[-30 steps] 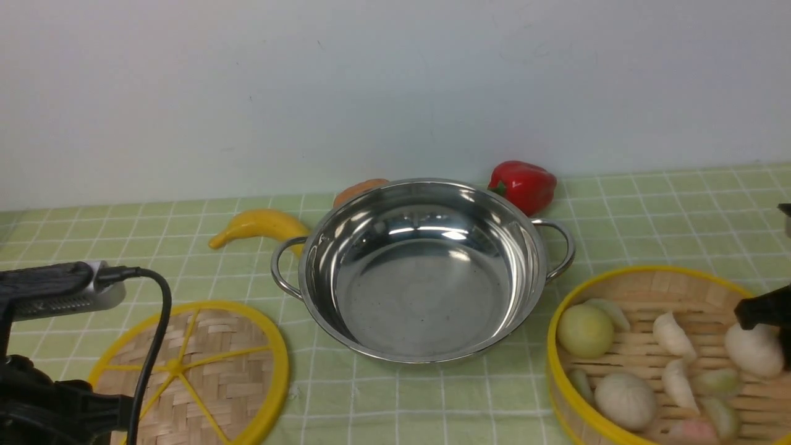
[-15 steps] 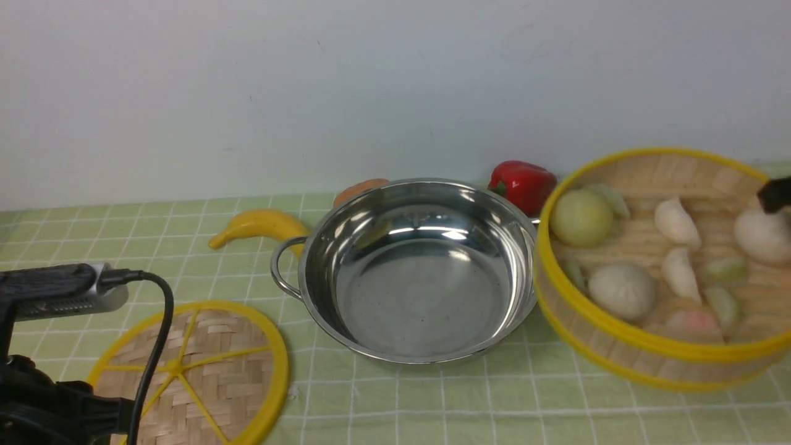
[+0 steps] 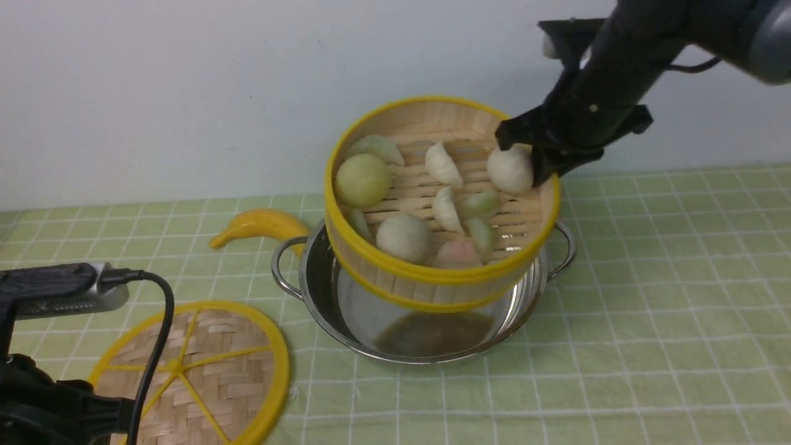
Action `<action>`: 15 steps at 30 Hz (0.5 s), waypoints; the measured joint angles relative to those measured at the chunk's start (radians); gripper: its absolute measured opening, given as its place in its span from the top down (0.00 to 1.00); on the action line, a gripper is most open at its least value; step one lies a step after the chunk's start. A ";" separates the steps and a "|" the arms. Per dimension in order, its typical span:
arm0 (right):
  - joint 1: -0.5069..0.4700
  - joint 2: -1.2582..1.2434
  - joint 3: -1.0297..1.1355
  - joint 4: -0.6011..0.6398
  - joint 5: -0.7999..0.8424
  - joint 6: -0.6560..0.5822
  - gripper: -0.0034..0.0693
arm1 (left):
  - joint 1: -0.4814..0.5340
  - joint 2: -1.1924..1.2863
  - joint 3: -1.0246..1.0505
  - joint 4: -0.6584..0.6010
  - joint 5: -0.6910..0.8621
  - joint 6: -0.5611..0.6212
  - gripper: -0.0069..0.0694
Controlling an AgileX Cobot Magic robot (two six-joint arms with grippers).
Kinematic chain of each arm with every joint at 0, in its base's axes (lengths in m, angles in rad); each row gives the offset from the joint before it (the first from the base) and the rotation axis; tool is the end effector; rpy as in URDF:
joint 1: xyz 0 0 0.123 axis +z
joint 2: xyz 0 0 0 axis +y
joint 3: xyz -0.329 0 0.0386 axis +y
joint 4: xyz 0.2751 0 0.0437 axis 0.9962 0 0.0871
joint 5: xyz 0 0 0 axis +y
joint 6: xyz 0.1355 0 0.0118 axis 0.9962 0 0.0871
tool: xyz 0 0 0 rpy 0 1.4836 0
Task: Place the steamer in the pot on the green tablecloth, and put the lid on the steamer.
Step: 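Place the bamboo steamer basket of food into the steel pot with the right gripper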
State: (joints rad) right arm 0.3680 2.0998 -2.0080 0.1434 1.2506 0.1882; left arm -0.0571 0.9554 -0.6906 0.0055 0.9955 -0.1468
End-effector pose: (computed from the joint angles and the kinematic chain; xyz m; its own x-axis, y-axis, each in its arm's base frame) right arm 0.4781 0.2041 0.2779 -0.9537 -0.1219 -0.2750 -0.1802 0.9635 0.1979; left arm 0.1709 -0.0091 0.2587 -0.9189 -0.0910 -0.3839 -0.0772 0.9957 -0.0513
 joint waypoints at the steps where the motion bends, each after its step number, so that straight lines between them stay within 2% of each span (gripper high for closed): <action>1: 0.000 0.005 -0.005 0.000 0.000 0.000 0.87 | 0.000 0.000 0.000 0.000 0.000 0.000 0.59; 15: 0.021 0.198 -0.058 -0.021 -0.001 0.009 0.87 | 0.000 0.000 0.000 0.000 -0.022 0.001 0.59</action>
State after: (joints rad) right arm 0.3894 2.2973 -2.0664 0.1221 1.2495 0.1973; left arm -0.0571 0.9554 -0.6906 0.0055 0.9730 -0.1456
